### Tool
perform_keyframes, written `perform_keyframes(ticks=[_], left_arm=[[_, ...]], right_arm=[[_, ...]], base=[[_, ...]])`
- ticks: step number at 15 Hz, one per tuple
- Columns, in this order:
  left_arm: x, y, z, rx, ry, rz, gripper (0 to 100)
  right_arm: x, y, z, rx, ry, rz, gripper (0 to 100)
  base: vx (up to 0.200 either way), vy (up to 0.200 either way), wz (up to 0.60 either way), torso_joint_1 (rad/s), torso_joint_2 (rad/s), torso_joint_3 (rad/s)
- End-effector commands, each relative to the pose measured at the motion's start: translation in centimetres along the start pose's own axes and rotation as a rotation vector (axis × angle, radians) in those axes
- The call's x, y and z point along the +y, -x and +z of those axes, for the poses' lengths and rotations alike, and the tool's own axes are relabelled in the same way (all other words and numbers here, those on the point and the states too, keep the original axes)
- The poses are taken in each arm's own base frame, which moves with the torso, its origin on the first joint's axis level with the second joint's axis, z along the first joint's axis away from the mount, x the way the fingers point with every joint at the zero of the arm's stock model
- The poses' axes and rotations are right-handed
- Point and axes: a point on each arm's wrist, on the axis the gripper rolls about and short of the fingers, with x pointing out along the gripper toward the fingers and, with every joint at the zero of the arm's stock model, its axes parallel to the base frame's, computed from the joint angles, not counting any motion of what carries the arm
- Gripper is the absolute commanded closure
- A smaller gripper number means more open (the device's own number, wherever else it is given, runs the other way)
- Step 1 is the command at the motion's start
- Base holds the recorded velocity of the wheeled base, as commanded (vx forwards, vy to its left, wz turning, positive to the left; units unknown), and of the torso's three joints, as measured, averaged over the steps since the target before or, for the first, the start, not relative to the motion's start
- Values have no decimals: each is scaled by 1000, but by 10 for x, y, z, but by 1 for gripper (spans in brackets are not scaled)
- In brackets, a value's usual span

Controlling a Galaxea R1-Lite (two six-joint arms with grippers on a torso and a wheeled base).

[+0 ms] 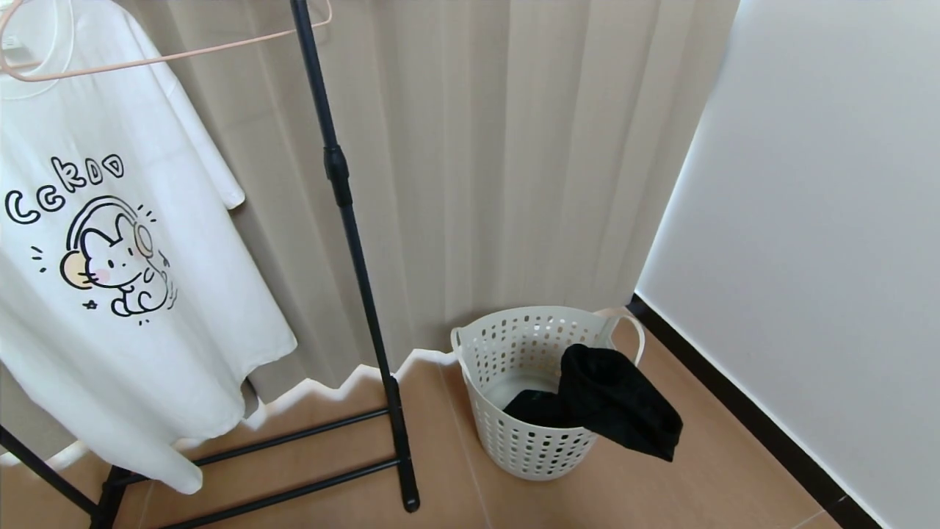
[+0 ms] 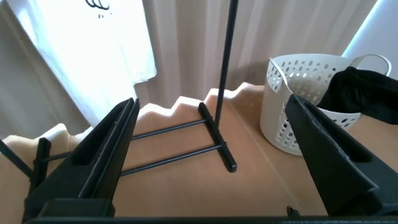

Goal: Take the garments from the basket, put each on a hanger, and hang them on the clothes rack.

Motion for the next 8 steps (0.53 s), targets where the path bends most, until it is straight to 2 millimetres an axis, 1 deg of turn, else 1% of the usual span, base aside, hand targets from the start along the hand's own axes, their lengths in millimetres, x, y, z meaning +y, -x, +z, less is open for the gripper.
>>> perform_keyframes(ticks=[1, 3, 6, 8], left_arm=[[0, 0, 0, 0, 0, 0, 0], [0, 0, 0, 0, 0, 0, 0], [0, 0, 0, 2, 0, 0, 0], [0, 0, 0, 2, 0, 0, 0]], right_arm=[[0, 0, 0, 0, 1, 1, 0], [0, 0, 0, 0, 1, 1, 0], [0, 0, 0, 0, -1, 1, 0], [0, 0, 0, 0, -1, 1, 0]], base=[[200, 0, 0, -7, 7, 12], [200, 0, 0, 0, 5, -5], [0, -200, 0, 1, 7, 1], [0, 0, 0, 0, 0, 0]])
